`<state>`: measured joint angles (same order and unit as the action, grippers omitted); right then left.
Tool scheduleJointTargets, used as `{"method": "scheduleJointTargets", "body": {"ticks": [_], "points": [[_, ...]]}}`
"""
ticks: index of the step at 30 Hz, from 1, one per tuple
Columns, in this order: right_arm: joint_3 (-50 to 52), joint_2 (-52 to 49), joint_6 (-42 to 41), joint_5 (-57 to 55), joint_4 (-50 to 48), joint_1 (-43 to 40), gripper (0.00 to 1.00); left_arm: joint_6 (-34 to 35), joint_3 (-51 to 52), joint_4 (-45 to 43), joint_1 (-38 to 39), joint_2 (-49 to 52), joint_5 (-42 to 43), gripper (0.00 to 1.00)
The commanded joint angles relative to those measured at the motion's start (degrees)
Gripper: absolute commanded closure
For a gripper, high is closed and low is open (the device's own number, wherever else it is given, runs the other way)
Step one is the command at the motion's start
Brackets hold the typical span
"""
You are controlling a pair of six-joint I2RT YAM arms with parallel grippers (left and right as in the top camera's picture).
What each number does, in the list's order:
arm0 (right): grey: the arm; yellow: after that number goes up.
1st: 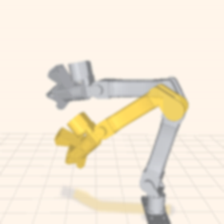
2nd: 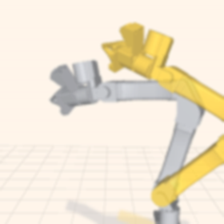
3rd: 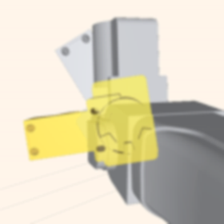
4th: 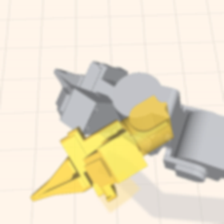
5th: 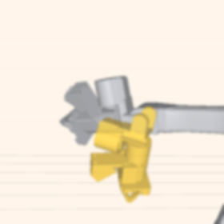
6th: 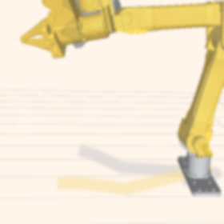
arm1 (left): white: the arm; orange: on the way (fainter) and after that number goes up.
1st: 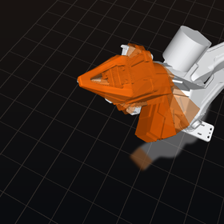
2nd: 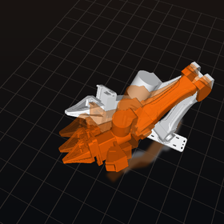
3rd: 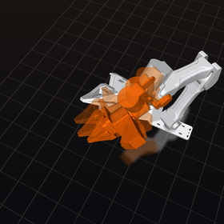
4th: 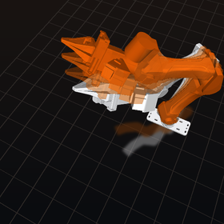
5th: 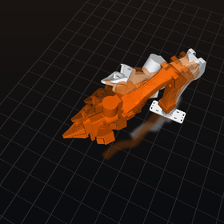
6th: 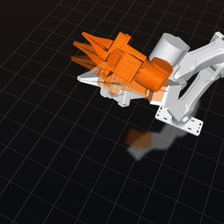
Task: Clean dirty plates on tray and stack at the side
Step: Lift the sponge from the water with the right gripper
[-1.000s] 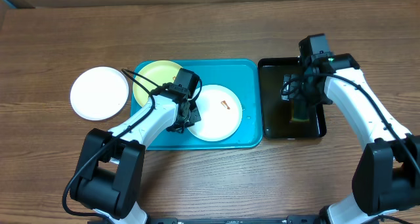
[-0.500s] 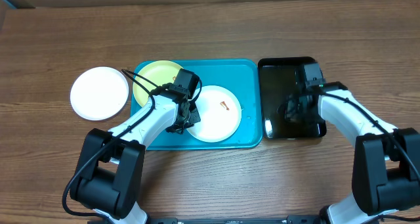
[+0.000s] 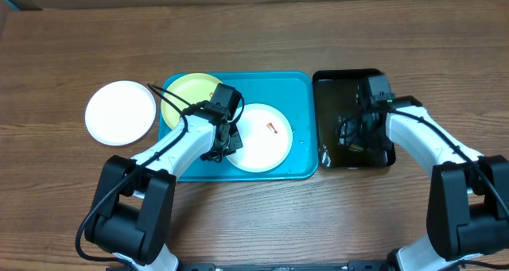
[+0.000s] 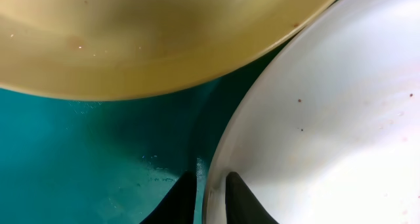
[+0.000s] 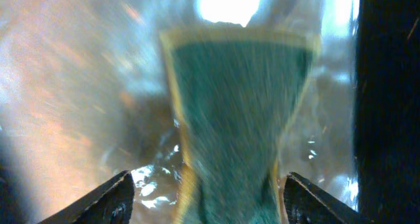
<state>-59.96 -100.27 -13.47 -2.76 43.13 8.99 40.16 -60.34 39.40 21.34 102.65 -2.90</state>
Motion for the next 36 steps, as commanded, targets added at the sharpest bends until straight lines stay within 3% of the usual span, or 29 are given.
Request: {"method": "scheduleJointTargets", "body": {"ticks": [1, 16, 18, 20, 21, 23, 25, 26, 28, 30, 32, 36], "points": [[-2.7, 0.9, 0.4, 0.3, -1.0, -0.1, 0.21, 0.1, 0.4, 0.2, -0.3, -0.8, -1.1, 0.81], [3.4, 0.3, 0.3, -2.1, -12.9, -0.1, 0.16, -0.9, 0.4, 0.4, -0.3, -0.8, -1.2, 0.81], [3.4, 0.3, 0.1, -2.1, -13.8, -0.1, 0.29, -1.0, 0.4, 0.4, -0.3, -0.8, -1.2, 0.81], [3.4, 0.3, 0.1, -2.1, -14.6, -0.1, 0.68, -1.4, 0.4, 0.4, -0.3, -0.8, -1.2, 0.82], [3.4, 0.3, 0.1, -2.0, -14.8, -0.1, 0.96, -1.4, 0.4, 0.4, -0.3, -0.8, -1.2, 0.81], [3.3, 0.3, 0.2, -0.4, -14.8, 0.0, 0.96, -1.5, 0.4, 0.4, -0.3, -0.8, -1.8, 0.80], [3.1, 0.5, 0.2, 3.2, -14.8, -0.1, 0.96, -1.4, 0.4, 0.5, -0.3, -0.8, -3.5, 0.64], [2.8, 0.5, 0.2, 4.3, -14.5, -0.1, 0.94, -1.4, 0.4, 0.4, -0.3, -0.8, -4.1, 0.60], [1.8, 0.6, 0.2, 4.6, -13.8, -0.1, 0.73, -1.4, 0.4, 0.4, -0.3, -0.8, -5.1, 0.59], [1.0, 0.6, 0.2, 4.4, -13.5, -0.1, 0.28, -1.4, 0.4, 0.5, -0.3, -0.8, -5.1, 0.59], [0.9, 0.6, 0.2, 3.4, -13.6, -0.1, 0.21, -1.9, 0.4, 0.8, -0.3, -0.8, -5.0, 0.61], [1.0, 0.4, 0.2, -0.8, -12.6, -0.1, 0.19, -2.5, 0.4, 0.9, -0.3, -0.8, -5.0, 0.68]]}}
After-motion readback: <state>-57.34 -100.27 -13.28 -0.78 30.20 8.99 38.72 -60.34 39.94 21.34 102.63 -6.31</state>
